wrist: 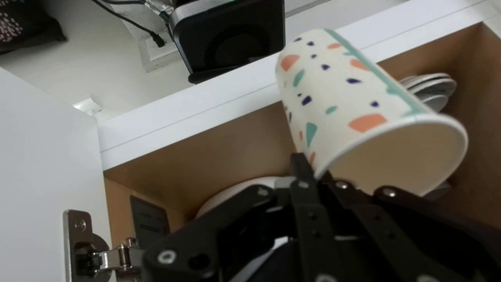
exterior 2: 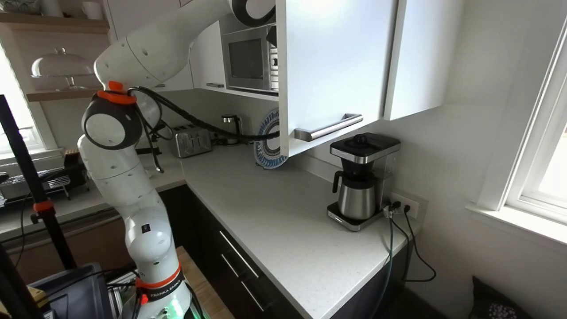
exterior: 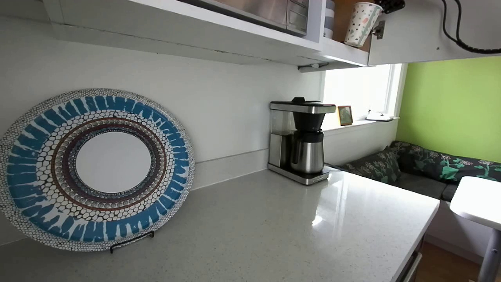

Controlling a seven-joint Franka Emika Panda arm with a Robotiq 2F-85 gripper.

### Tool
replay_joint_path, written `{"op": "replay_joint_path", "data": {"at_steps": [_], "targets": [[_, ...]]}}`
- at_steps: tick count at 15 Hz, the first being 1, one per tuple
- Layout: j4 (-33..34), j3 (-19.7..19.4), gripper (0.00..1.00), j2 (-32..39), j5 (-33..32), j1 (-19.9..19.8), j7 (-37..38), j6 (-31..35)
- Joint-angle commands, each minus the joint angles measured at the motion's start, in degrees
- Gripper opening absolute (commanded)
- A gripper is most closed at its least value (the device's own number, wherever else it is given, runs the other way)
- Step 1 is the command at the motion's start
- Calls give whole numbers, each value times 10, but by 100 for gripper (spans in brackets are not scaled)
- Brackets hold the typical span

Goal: Place the coffee cup upright then put it in the open upper cabinet.

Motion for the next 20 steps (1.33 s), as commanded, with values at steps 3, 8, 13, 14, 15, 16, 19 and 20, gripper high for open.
{"op": "replay_joint_path", "data": {"at_steps": [3, 8, 13, 14, 15, 16, 19, 20], "targets": [[75, -21, 1, 46, 59, -19, -2, -31], [99, -4, 1, 72, 41, -30, 32, -31], [104, 1, 1, 91, 24, -11, 74, -12], [110, 2, 1, 96, 24, -11, 85, -11], [114, 3, 1, 100, 22, -12, 94, -8], [120, 3, 1, 104, 24, -12, 106, -10], [129, 5, 29, 114, 20, -11, 131, -8], [133, 5, 31, 117, 18, -11, 141, -7]]}}
